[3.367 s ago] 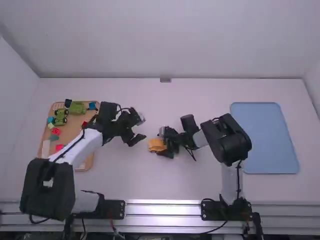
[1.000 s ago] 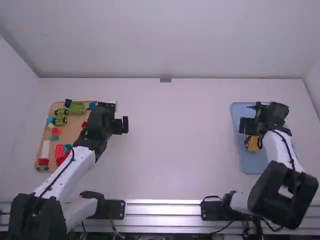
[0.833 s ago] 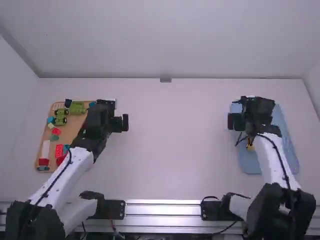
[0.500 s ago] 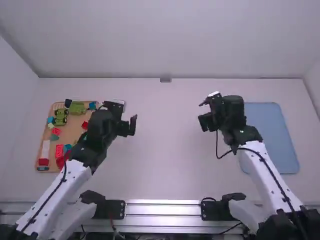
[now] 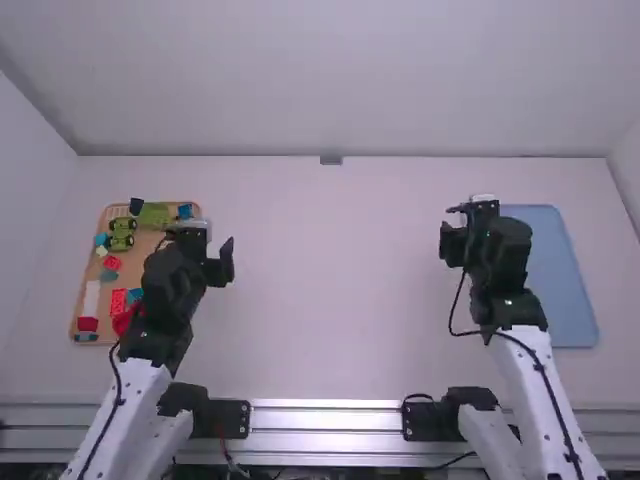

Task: Assemble lego blocks to make yellow taxi

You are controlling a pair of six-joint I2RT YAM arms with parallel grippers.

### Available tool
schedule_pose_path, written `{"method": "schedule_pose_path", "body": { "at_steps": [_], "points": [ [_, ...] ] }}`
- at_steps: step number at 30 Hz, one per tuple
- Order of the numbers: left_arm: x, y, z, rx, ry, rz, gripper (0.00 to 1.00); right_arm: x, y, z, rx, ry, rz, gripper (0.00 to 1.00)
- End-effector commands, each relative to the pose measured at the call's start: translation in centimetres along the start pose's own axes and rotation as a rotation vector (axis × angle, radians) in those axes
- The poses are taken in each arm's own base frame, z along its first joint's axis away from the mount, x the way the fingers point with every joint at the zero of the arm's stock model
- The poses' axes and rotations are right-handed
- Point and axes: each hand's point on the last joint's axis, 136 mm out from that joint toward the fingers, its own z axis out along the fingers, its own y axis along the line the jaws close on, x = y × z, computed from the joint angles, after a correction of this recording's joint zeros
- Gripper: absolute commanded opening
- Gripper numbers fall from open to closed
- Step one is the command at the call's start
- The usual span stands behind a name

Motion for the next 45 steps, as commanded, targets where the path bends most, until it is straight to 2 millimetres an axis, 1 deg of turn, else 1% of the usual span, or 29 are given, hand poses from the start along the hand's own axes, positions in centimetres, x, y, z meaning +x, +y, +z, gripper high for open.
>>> {"method": "schedule_pose_path", "body": {
  "at_steps": [1, 3, 4, 7, 10, 11, 14, 18, 19, 20, 21, 24, 26, 27, 30, 36, 41, 45],
  "points": [
    [0.9, 1.4, -0.6, -0.038, -0.013, -0.012, 0.71, 0.3, 0.2, -0.7, 0.000, -0.039, 0.087, 0.72],
    [2.5, 1.4, -1.1, -0.038, -0.013, -0.012, 0.65, 0.3, 0.2, -1.4, 0.003, -0.096, 0.143, 0.66],
    [2.8, 1.4, -1.1, -0.038, -0.013, -0.012, 0.63, 0.3, 0.2, -1.5, 0.004, -0.107, 0.142, 0.65],
    [4.3, 1.3, -1.4, -0.038, -0.013, -0.012, 0.58, 1.7, 0.4, -2.0, 0.004, -0.107, 0.142, 0.59],
    [6.4, 1.3, -1.7, -0.038, -0.013, -0.012, 0.49, 3.8, 0.7, -2.5, 0.004, -0.107, 0.142, 0.51],
    [6.8, 1.3, -1.7, -0.038, -0.013, -0.012, 0.48, 4.1, 0.8, -2.6, 0.004, -0.107, 0.142, 0.50],
    [8.9, 1.2, -1.8, -0.038, -0.013, -0.012, 0.40, 6.2, 1.1, -2.9, 0.004, -0.107, 0.142, 0.41],
    [11.2, 1.2, -1.7, -0.038, -0.013, -0.012, 0.31, 8.7, 1.4, -3.1, 0.004, -0.107, 0.142, 0.32],
    [11.5, 1.2, -1.7, -0.038, -0.013, -0.012, 0.30, 9.0, 1.5, -3.1, 0.004, -0.107, 0.142, 0.31],
    [11.6, 1.2, -1.7, -0.038, -0.024, -0.012, 0.28, 9.7, 1.6, -3.1, 0.004, -0.107, 0.142, 0.28],
    [11.1, 1.2, -1.9, -0.039, -0.050, -0.012, 0.25, 10.5, 1.7, -3.0, 0.004, -0.107, 0.142, 0.25],
    [10.1, 1.2, -2.2, -0.039, -0.092, -0.011, 0.21, 11.8, 1.9, -2.9, 0.004, -0.107, 0.142, 0.20],
    [9.2, 1.2, -2.5, -0.039, -0.136, -0.010, 0.17, 13.1, 2.1, -2.8, 0.004, -0.107, 0.142, 0.15],
    [9.1, 1.2, -2.6, -0.039, -0.140, -0.010, 0.16, 13.2, 2.1, -2.8, 0.004, -0.107, 0.142, 0.15],
    [8.2, 1.2, -3.0, -0.039, -0.186, -0.009, 0.12, 14.6, 2.3, -2.5, 0.004, -0.107, 0.142, 0.09],
    [6.8, 1.2, -3.7, -0.040, -0.254, -0.008, 0.05, 12.9, 2.0, -3.2, 0.010, -0.190, 0.141, 0.01],
    [6.5, 1.2, -3.9, -0.040, -0.268, -0.008, 0.00, 11.6, 1.9, -4.0, 0.015, -0.258, 0.140, 0.00],
    [6.5, 1.2, -3.9, -0.040, -0.268, -0.008, 0.00, 10.7, 1.7, -4.5, 0.018, -0.303, 0.139, 0.00]
  ]
}}
